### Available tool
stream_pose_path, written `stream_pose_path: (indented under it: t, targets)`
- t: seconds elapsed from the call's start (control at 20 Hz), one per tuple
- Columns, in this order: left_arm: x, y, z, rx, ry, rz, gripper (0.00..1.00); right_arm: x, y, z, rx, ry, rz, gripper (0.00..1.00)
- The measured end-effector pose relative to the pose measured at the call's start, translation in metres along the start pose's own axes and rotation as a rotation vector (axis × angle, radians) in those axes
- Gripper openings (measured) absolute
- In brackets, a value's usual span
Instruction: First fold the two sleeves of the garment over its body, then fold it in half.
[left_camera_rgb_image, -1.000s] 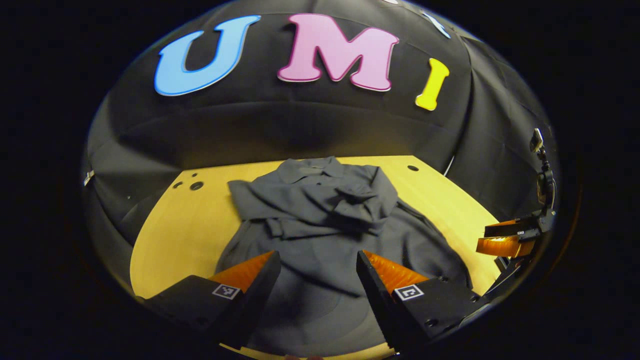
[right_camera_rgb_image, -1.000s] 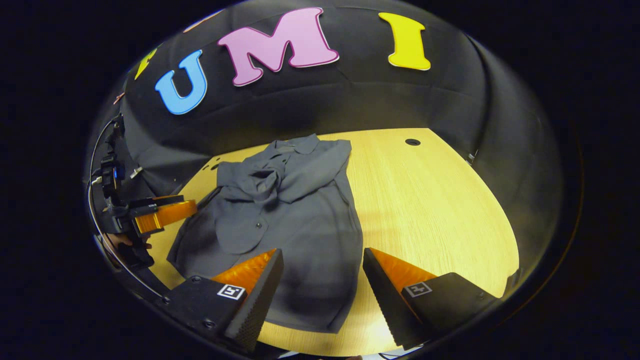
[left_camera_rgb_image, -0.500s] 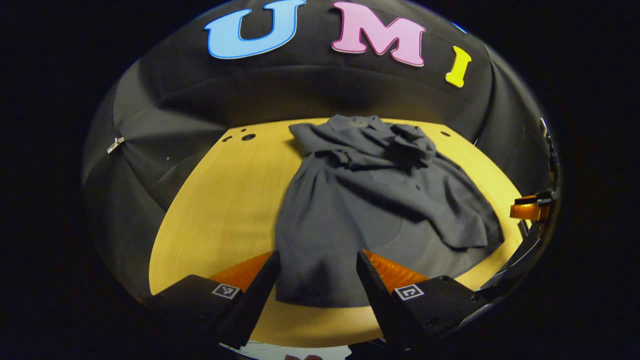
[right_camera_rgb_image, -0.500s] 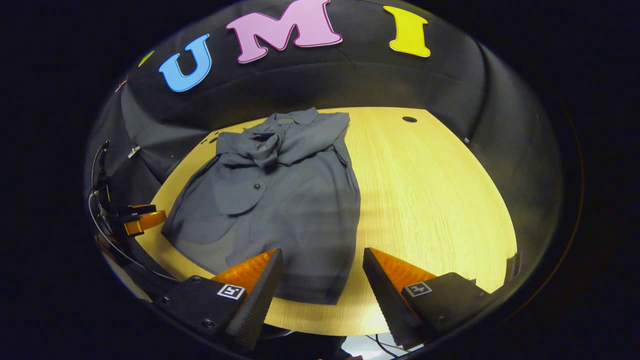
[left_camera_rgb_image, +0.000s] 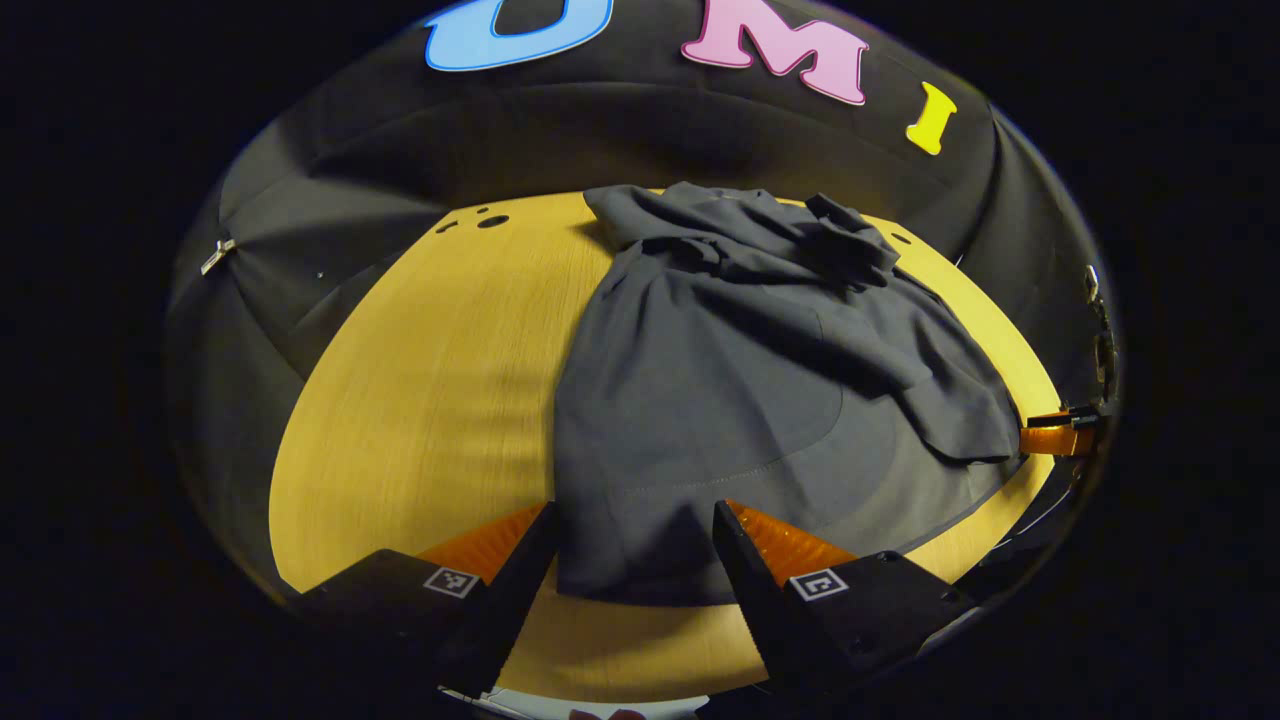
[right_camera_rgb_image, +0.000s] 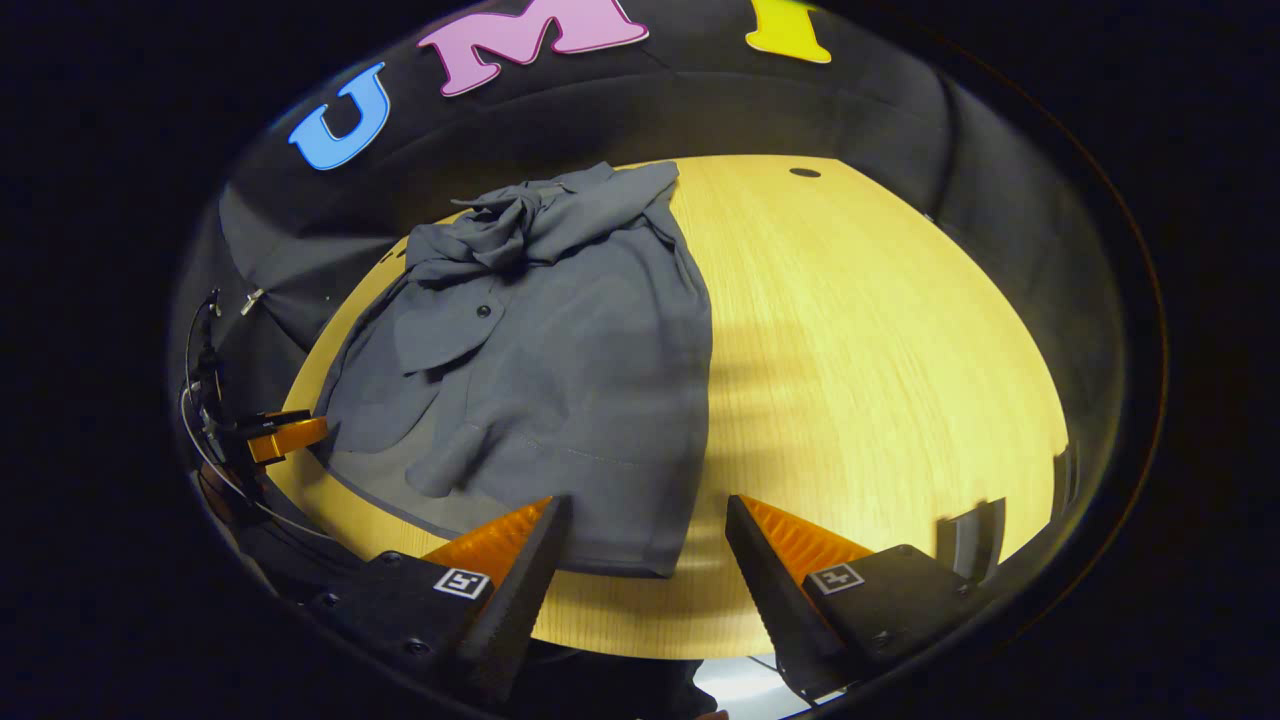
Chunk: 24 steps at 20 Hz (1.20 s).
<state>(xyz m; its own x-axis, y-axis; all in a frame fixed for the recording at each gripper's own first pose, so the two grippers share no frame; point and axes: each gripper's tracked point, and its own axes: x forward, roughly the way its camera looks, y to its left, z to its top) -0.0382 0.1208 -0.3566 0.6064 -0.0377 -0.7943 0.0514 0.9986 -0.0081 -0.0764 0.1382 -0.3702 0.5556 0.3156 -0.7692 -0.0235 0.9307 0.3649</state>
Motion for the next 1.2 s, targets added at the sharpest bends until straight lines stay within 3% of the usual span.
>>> stream_pose_path:
  t: [0.05, 0.2, 0.35, 0.45, 0.5, 0.6, 0.65, 0.7, 1.0, 1.2]
  targets:
    - [0.006, 0.000, -0.002, 0.007, 0.013, 0.005, 0.96, -0.003, 0.003, 0.006, -0.019, -0.038, -0.001, 0.99]
    - [0.014, -0.006, 0.000, 0.028, 0.025, 0.004, 1.00, 0.010, 0.018, 0.014, -0.075, -0.015, 0.004, 1.00]
    - [0.017, -0.015, 0.005, 0.030, 0.033, 0.001, 0.99, 0.023, 0.026, 0.016, -0.244, 0.005, -0.050, 0.99]
    - [0.020, -0.036, 0.008, 0.109, 0.026, -0.066, 0.62, 0.020, 0.032, 0.015, -0.272, 0.001, -0.021, 0.95]
    - [0.020, -0.045, 0.014, 0.150, 0.010, -0.096, 0.44, 0.021, 0.035, 0.012, -0.284, 0.008, -0.003, 0.86]
    - [0.027, -0.045, 0.016, 0.204, 0.023, -0.087, 0.07, 0.021, 0.051, 0.008, -0.333, 0.026, 0.055, 0.30]
    - [0.027, -0.041, 0.015, 0.206, 0.037, -0.082, 0.06, 0.026, 0.053, 0.008, -0.346, 0.037, 0.042, 0.02]
    - [0.026, -0.042, 0.016, 0.188, 0.044, -0.086, 0.06, 0.027, 0.055, 0.009, -0.357, 0.047, 0.038, 0.06]
    - [-0.002, -0.051, -0.006, 0.062, 0.125, -0.182, 0.05, 0.017, 0.061, 0.012, -0.174, 0.061, 0.136, 0.05]
    - [-0.026, -0.055, -0.016, -0.013, 0.150, -0.226, 0.05, -0.004, 0.057, 0.030, -0.131, 0.035, 0.181, 0.05]
